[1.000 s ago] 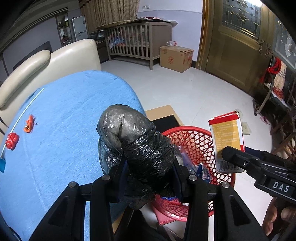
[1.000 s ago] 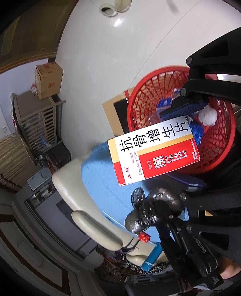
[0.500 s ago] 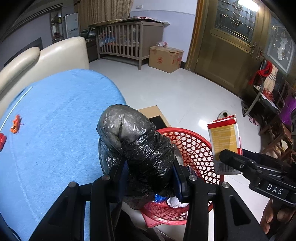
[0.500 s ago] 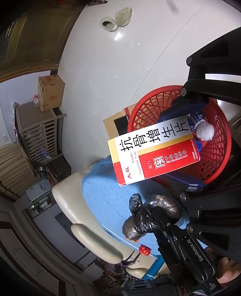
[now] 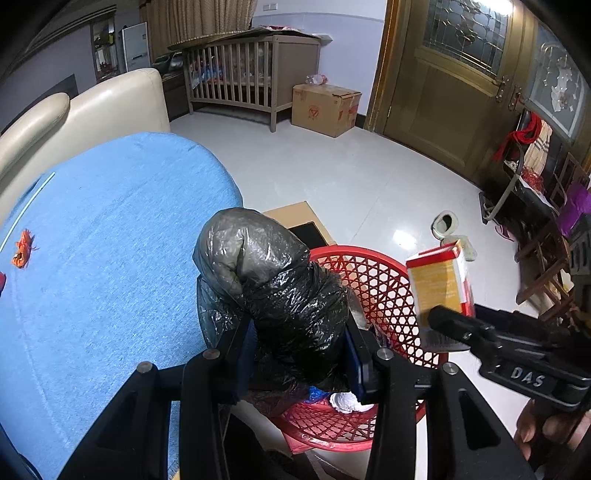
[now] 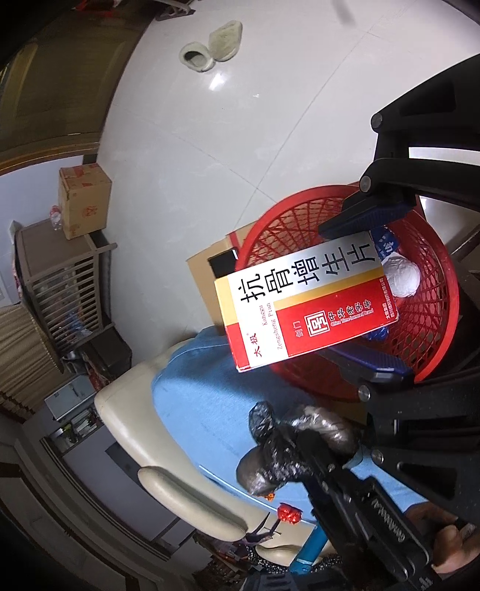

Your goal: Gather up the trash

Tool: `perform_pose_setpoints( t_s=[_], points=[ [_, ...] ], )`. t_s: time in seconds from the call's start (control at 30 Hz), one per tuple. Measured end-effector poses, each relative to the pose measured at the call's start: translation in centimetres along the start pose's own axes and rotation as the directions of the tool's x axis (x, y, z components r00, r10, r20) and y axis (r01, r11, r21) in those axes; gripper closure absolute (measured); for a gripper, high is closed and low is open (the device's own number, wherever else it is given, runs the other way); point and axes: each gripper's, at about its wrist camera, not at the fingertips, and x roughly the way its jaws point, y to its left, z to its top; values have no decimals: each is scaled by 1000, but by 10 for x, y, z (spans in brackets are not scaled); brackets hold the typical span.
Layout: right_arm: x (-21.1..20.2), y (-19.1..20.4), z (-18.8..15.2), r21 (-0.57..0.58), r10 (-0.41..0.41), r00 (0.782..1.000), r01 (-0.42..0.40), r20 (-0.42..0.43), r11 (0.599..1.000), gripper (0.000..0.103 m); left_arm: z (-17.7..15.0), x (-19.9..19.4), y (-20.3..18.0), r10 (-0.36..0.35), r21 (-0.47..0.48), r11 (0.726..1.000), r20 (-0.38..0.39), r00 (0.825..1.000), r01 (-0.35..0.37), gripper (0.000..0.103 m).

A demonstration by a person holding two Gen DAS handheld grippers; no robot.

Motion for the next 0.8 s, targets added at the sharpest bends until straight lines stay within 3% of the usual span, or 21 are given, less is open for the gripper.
perform_pose_setpoints(
  t_s=[0.8],
  points=[
    [27,-19,-8,48,2,998,1,-55,999,44,7,32,-12,5,36,999,-65,998,-2,59]
  ],
)
